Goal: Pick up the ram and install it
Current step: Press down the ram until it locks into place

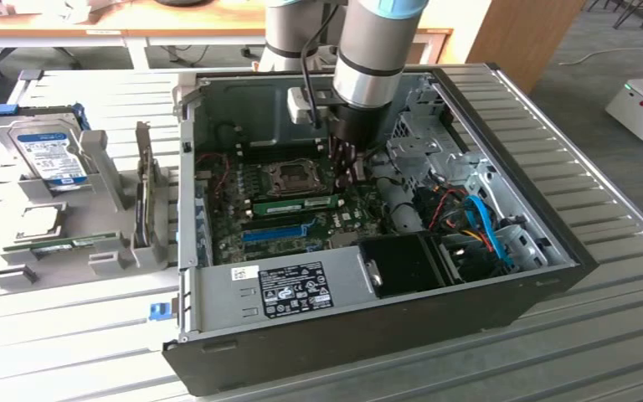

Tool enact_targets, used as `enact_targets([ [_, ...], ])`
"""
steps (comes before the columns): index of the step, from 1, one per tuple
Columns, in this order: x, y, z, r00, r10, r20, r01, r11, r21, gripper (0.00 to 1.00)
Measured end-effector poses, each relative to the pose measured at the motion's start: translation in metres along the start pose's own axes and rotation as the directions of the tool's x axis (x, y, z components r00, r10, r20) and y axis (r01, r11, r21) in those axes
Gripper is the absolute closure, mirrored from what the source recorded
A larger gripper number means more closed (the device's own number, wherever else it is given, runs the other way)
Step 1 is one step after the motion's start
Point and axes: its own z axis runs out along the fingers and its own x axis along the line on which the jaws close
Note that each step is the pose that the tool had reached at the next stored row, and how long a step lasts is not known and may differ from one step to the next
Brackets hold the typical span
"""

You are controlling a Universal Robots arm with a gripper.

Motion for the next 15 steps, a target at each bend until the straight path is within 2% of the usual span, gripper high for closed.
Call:
enact_targets([
  [15, 0.0000, -0.0002, 0.0060, 1.0000, 0.000, 0.0003, 0.000, 1.0000, 0.0001, 0.89],
])
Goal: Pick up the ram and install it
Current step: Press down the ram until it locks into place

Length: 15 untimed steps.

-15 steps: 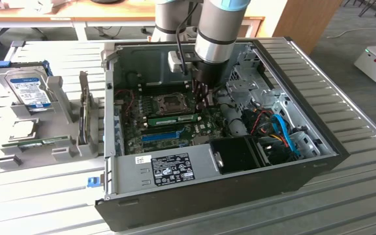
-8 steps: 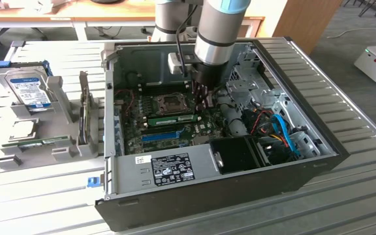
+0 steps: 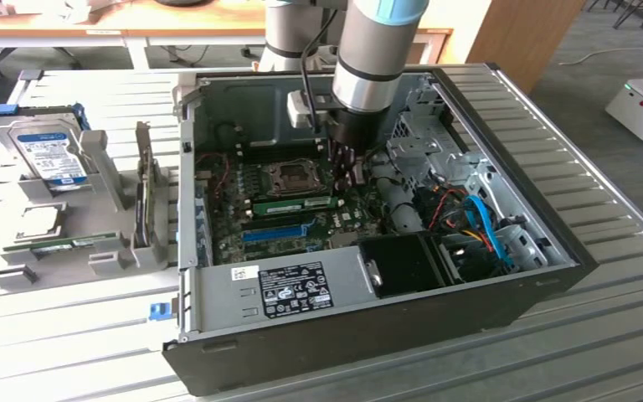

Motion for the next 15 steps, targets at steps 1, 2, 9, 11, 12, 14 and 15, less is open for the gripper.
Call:
enact_targets([
  [1, 0.0000, 0.0000, 0.0004, 1.0000, 0.000, -0.0002, 0.000, 1.0000, 0.0000, 0.89],
  [2, 0.0001, 0.0000, 0.0005, 1.0000, 0.000, -0.0006, 0.000, 1.0000, -0.0002, 0.89],
  [9, 0.0001, 0.0000, 0.0016, 1.0000, 0.000, -0.0004, 0.000, 1.0000, 0.0000, 0.89],
  [11, 0.0001, 0.0000, 0.0015, 1.0000, 0.000, -0.0005, 0.000, 1.0000, -0.0001, 0.89],
  [12, 0.0001, 0.0000, 0.0015, 1.0000, 0.000, -0.0005, 0.000, 1.0000, -0.0001, 0.89],
  [14, 0.0001, 0.0000, 0.0016, 1.0000, 0.000, -0.0005, 0.000, 1.0000, -0.0001, 0.89],
  [15, 0.0001, -0.0001, 0.0019, 1.0000, 0.000, -0.0002, 0.000, 1.0000, 0.0000, 0.89],
])
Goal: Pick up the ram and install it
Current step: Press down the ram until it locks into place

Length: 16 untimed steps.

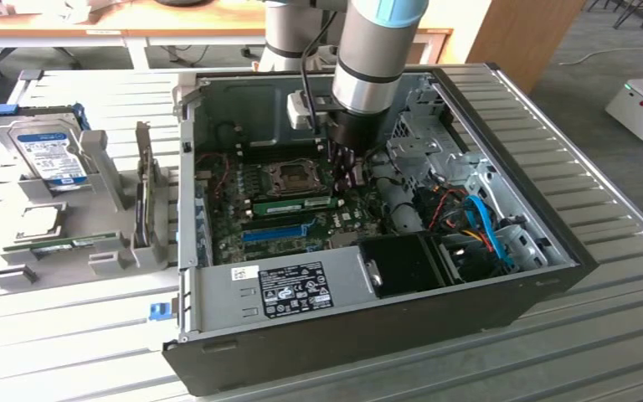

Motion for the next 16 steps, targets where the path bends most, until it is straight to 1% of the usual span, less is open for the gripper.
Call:
enact_targets([
  [16, 0.0001, 0.0000, 0.0014, 1.0000, 0.000, -0.0003, 0.000, 1.0000, -0.0001, 0.89],
])
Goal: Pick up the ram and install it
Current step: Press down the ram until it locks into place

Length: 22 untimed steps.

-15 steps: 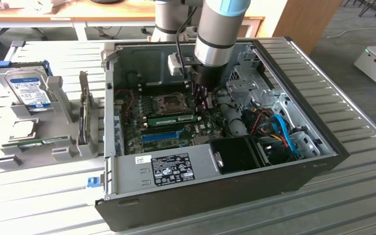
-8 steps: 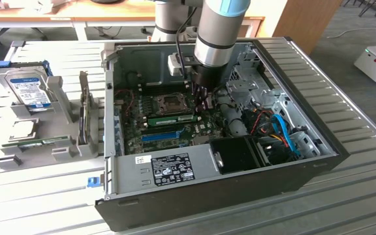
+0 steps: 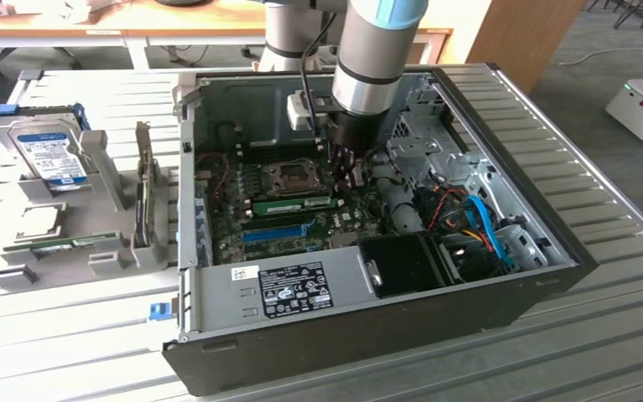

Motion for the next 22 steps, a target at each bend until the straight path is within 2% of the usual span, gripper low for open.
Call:
enact_targets([
  [22, 0.0001, -0.0001, 0.0020, 1.0000, 0.000, 0.0001, 0.000, 1.0000, 0.0001, 0.89],
])
